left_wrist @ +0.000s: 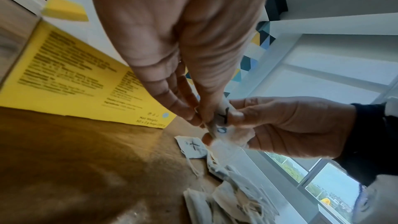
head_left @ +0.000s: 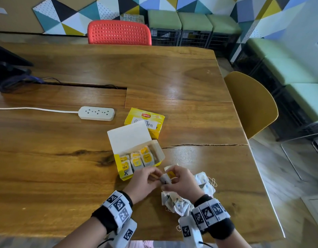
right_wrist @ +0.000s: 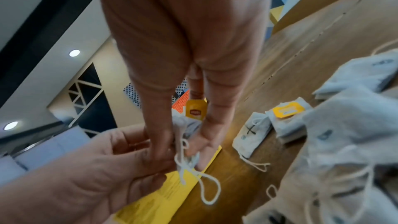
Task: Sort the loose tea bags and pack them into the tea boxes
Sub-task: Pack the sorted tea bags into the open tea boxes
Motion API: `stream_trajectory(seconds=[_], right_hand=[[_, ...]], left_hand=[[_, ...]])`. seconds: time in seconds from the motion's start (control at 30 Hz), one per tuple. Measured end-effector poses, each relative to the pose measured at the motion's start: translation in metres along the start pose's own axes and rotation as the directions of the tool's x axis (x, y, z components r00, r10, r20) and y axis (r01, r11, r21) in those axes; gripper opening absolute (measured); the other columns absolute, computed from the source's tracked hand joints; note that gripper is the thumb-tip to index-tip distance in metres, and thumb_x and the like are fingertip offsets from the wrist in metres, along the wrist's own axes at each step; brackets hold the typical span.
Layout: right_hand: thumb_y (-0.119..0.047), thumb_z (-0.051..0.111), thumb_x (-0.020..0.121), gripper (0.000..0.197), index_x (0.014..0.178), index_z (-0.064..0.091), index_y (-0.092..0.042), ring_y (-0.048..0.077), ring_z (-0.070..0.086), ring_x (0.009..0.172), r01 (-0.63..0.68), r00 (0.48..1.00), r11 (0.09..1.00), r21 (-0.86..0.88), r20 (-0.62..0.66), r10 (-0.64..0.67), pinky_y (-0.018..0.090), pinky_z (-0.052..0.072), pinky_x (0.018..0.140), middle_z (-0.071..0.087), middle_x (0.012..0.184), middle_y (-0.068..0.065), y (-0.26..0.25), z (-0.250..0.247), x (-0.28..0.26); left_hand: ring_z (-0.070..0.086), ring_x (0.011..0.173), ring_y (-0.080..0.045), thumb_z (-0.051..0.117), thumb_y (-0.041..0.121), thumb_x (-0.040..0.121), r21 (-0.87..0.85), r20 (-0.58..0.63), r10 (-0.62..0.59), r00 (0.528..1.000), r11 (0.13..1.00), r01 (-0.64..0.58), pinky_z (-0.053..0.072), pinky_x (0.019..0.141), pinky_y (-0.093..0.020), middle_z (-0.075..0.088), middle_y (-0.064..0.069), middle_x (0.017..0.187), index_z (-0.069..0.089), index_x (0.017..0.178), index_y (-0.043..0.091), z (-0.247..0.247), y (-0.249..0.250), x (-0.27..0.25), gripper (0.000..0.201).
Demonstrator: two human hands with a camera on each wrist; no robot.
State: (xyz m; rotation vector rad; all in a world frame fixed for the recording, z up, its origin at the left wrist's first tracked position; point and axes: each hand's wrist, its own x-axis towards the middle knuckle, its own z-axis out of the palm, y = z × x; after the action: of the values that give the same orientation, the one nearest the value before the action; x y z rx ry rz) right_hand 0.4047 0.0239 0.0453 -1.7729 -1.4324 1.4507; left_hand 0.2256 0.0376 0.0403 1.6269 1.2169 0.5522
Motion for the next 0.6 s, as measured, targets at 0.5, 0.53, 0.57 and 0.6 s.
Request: stream_trajectory(seconds=[0.5,0.53,0.57,0.6], right_hand=[[-0.007,0.072,0.082,0.027,0.104,0.060,0.003,0.025,0.069,0.074,-0.149,0.977,0.791,0.593,-0.035,0.211,0.027,0.055,0.059,0.070,0.095,0.022,-0.013,-0.005,-0.001],[-0.009,0.073,0.081,0.027,0.102,0.061,0.001,0.025,0.068,0.072,-0.156,0.974,0.818,0.554,-0.053,0.222,0.027,0.054,0.057,0.072,0.092,0.020,-0.012,-0.005,-0.001],[-0.010,0.075,0.079,0.027,0.100,0.062,-0.001,0.025,0.067,0.071,-0.159,0.971,0.845,0.510,-0.073,0.227,0.027,0.051,0.056,0.073,0.090,0.018,-0.010,-0.006,0.000],[-0.012,0.077,0.078,0.026,0.099,0.063,-0.004,0.024,0.066,0.070,-0.158,0.970,0.867,0.473,-0.089,0.225,0.027,0.049,0.055,0.073,0.089,0.017,-0.008,-0.007,0.001]], left_hand=[[0.070,0.079,-0.010,0.079,0.005,0.074,-0.224,-0.225,-0.070,0.972,0.975,0.019,0.057,0.070,-0.023,0.073,0.006,0.088,0.066,0.080,0.010,-0.022,-0.009,-0.002,0.015],[0.069,0.077,-0.012,0.079,0.006,0.075,-0.199,-0.253,-0.054,0.966,0.980,0.003,0.057,0.068,-0.024,0.072,0.005,0.086,0.065,0.084,0.011,-0.023,-0.008,-0.003,0.017],[0.068,0.075,-0.014,0.079,0.007,0.075,-0.179,-0.273,-0.033,0.961,0.984,-0.017,0.057,0.065,-0.024,0.070,0.003,0.088,0.064,0.088,0.013,-0.025,-0.007,-0.004,0.021],[0.068,0.073,-0.016,0.078,0.006,0.075,-0.165,-0.284,-0.012,0.959,0.986,-0.037,0.055,0.062,-0.023,0.068,0.002,0.089,0.063,0.093,0.016,-0.026,-0.006,-0.004,0.026]])
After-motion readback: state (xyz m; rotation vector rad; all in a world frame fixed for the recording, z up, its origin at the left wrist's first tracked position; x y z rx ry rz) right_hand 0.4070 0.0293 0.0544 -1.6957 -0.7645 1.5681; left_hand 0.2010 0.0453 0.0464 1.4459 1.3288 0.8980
